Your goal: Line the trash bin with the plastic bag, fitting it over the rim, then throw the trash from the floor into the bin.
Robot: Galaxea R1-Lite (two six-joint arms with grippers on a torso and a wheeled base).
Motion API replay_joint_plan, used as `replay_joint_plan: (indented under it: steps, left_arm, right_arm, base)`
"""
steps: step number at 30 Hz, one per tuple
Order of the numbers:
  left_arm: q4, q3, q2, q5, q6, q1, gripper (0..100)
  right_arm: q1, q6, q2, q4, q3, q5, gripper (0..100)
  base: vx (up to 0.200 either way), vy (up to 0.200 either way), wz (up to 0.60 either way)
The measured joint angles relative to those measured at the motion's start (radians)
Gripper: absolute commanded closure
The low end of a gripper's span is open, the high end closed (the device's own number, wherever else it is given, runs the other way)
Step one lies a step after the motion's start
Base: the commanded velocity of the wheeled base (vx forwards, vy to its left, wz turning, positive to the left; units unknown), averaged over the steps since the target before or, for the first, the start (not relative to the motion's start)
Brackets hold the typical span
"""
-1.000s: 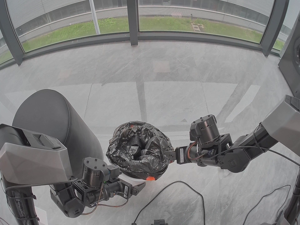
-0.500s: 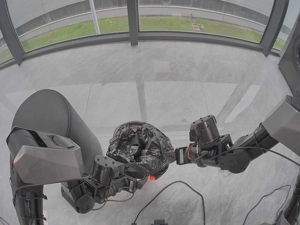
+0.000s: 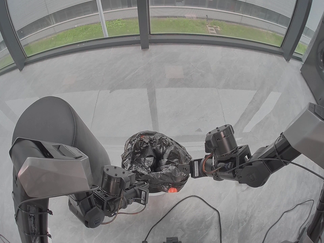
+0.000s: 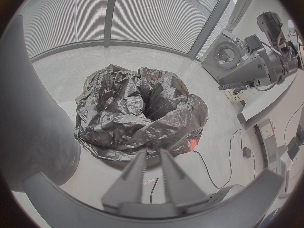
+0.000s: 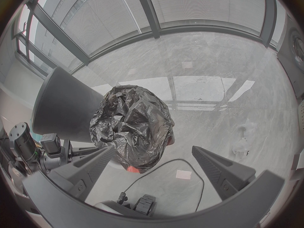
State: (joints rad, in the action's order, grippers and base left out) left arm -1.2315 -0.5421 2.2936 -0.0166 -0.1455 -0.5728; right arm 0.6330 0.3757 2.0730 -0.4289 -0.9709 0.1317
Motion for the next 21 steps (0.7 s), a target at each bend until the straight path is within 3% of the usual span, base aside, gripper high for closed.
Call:
replay_joint_plan:
  steps: [12, 21]
  left_arm:
    - [0.000, 0.038, -0.034, 0.000, -0.006, 0.000, 100]
    - [-0.009, 0.210, -0.140, 0.024, -0.056, 0.068, 100]
  right_arm:
    - [0.010, 0.016, 0.000, 0.000, 0.000, 0.013, 0]
    - [0.026, 0.018, 0.000, 0.000, -0.001, 0.013, 0]
  base:
    - [0.000, 0.000, 0.00]
    - [0.000, 0.000, 0.00]
